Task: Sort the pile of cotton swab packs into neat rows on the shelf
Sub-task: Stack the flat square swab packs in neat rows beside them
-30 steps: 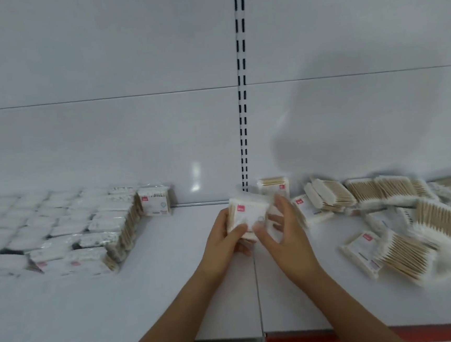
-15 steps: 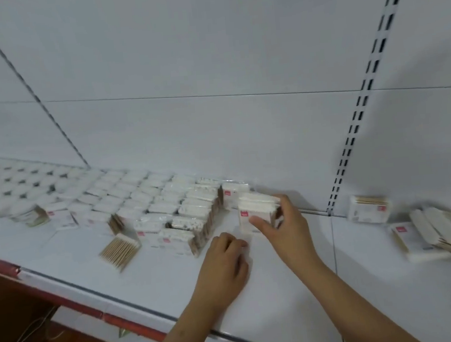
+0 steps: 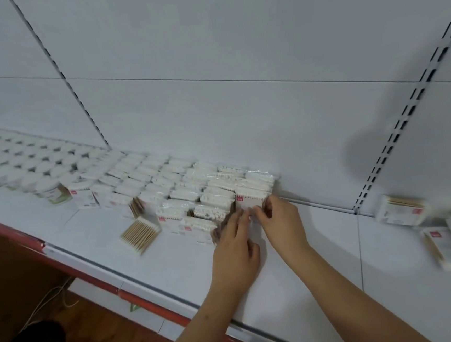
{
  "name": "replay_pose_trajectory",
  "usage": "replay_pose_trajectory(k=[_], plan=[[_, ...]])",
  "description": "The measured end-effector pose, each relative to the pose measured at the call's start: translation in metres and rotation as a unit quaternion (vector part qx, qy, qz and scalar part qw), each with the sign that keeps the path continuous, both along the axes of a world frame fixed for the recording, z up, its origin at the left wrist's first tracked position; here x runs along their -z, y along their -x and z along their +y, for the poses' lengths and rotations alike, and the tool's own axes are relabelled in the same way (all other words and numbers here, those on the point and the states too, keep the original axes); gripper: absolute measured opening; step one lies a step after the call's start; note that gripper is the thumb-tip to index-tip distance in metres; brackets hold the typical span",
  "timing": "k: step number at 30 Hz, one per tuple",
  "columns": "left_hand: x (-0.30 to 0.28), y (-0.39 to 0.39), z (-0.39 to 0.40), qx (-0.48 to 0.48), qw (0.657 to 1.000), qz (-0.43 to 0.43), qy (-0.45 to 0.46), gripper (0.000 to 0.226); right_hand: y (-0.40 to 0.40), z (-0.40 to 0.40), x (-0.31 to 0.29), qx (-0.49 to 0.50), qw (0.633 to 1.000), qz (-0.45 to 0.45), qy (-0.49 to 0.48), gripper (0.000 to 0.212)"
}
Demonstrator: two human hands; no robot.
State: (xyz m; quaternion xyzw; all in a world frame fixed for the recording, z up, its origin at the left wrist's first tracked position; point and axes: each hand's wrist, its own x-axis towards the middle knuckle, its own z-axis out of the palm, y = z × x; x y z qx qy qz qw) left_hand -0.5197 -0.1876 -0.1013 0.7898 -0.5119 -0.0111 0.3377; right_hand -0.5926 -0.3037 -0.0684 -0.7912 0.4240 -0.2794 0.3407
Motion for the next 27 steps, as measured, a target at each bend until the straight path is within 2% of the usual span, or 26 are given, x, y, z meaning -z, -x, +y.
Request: replay_pose_trajectory(k=[4, 6, 8, 10, 12, 15, 16, 17, 19, 21, 23, 27], plan=[[-0.001, -0.001, 0.001, 0.020, 1.000, 0.009, -0.004, 0.063, 0.011, 0.004, -0.006, 0.018, 1.000, 0.003, 0.022, 0.014], [-0.006, -0.004, 0.007, 0.050, 0.998, 0.034, 0.012, 0.054, 0.017, 0.013, -0.014, 0.052, 0.996, -0.024, 0.065, 0.022], [-0.015, -0.009, 0.022, 0.092, 0.995, 0.006, 0.034, 0.040, 0.018, 0.024, -0.028, 0.057, 0.988, -0.069, 0.128, 0.025], [-0.023, -0.019, 0.046, 0.093, 0.992, -0.034, 0.077, 0.027, 0.010, 0.038, -0.043, 0.034, 0.978, -0.107, 0.176, 0.025], [-0.029, -0.033, 0.076, 0.023, 0.991, -0.060, 0.118, 0.019, -0.004, 0.057, -0.055, -0.004, 0.967, -0.142, 0.210, 0.023], [-0.031, -0.071, 0.111, -0.180, 0.975, -0.059, 0.112, 0.014, -0.032, 0.093, -0.063, -0.080, 0.946, -0.163, 0.268, 0.024], [-0.029, -0.087, 0.119, -0.244, 0.966, -0.052, 0.072, 0.021, -0.041, 0.105, -0.063, -0.105, 0.942, -0.148, 0.282, 0.024], [-0.026, -0.105, 0.125, -0.285, 0.957, -0.045, 0.017, 0.038, -0.051, 0.116, -0.061, -0.133, 0.942, -0.123, 0.282, 0.025], [-0.018, -0.134, 0.135, -0.292, 0.952, -0.031, -0.088, 0.064, -0.069, 0.136, -0.053, -0.214, 0.947, -0.043, 0.238, 0.030], [-0.013, -0.154, 0.140, -0.266, 0.954, -0.009, -0.136, 0.065, -0.086, 0.148, -0.038, -0.301, 0.934, 0.034, 0.188, 0.039], [-0.011, -0.168, 0.141, -0.236, 0.963, 0.024, -0.124, 0.060, -0.098, 0.152, -0.024, -0.342, 0.924, 0.084, 0.146, 0.049], [-0.017, -0.180, 0.143, -0.185, 0.981, 0.042, -0.043, 0.054, -0.117, 0.148, -0.012, -0.339, 0.930, 0.117, 0.075, 0.058]])
